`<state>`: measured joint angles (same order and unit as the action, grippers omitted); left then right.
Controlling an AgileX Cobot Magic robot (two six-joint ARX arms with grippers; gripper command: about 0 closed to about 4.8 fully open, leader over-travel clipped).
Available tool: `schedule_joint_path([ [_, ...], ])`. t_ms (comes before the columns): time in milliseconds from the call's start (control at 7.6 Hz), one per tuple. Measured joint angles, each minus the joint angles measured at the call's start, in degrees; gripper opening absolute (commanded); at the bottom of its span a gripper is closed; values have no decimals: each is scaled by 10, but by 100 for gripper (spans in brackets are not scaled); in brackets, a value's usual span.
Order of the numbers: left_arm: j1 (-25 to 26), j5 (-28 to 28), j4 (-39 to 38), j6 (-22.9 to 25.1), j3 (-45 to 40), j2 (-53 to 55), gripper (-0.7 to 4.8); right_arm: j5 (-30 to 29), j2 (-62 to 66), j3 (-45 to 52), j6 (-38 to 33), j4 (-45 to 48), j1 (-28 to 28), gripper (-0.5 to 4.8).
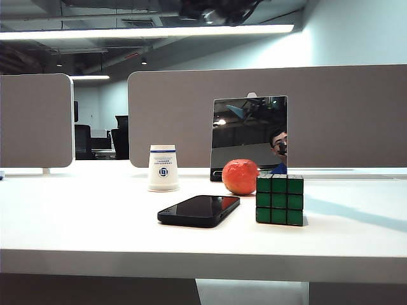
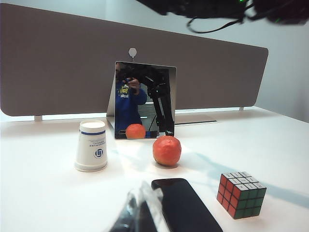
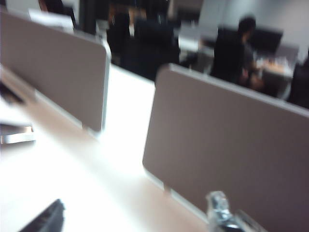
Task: Carefully pick up the cup on the right and stack it on top of the cup on the left.
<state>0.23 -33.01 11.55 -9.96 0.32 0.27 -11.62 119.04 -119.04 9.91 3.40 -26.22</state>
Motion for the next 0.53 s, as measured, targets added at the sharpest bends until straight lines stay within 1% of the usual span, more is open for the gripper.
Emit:
schedule_joint_path([
  [132, 0, 0, 2, 0, 0, 0, -6, -2, -48, 0, 19, -166, 20, 177],
  [263, 0, 0, 2, 0, 0, 0, -6, -3, -65, 0, 23, -255, 27, -3],
  [395, 0, 0, 2, 0, 0, 0, -6, -14, -137, 1, 54, -406, 32, -3],
  [527, 0, 0, 2, 0, 0, 0, -6, -11, -155, 1, 54, -410, 32, -3],
])
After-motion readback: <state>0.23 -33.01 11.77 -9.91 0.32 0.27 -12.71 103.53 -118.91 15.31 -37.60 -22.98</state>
